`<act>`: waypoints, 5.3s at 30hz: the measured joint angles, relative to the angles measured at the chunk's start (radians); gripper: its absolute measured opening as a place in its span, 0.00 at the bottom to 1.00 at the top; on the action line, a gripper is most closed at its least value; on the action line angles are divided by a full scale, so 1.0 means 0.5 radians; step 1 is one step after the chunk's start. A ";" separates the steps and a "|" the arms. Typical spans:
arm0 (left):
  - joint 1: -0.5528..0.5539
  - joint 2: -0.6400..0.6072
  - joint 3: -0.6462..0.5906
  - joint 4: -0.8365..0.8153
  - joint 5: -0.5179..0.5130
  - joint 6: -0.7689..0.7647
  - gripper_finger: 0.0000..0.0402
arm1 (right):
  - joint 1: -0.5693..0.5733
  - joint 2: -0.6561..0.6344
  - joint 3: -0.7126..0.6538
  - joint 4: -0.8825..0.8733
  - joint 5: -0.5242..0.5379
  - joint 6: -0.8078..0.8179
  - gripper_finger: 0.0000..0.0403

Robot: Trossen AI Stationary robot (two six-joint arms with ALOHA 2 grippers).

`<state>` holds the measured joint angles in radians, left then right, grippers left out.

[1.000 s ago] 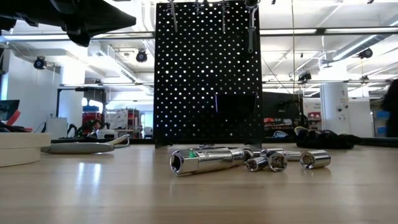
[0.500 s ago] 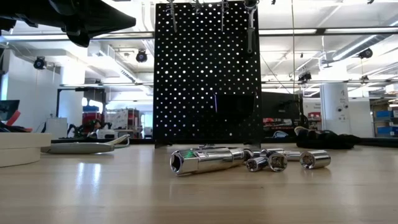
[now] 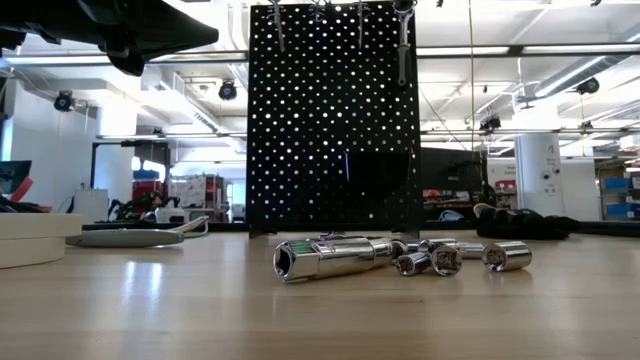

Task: Hang tools onto peg board
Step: Hang the black safety glasses on the peg board, then put the socket into the black bin on the peg board

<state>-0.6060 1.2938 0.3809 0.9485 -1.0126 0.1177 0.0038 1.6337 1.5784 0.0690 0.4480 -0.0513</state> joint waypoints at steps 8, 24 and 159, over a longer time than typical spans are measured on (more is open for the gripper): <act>0.000 0.002 0.000 -0.015 0.001 -0.002 0.00 | 0.006 0.002 0.000 0.034 0.048 -0.077 0.05; 0.000 0.002 -0.003 -0.086 0.003 -0.054 0.00 | 0.027 0.140 0.003 0.040 0.170 -0.200 0.05; 0.385 0.833 0.390 -0.273 0.699 -1.048 0.03 | 0.963 -0.042 -1.991 0.242 0.041 1.027 0.38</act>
<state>-0.4137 1.7105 0.5759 0.8122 -0.6633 -0.4063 0.4855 1.6127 0.5827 0.1900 0.4688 0.4620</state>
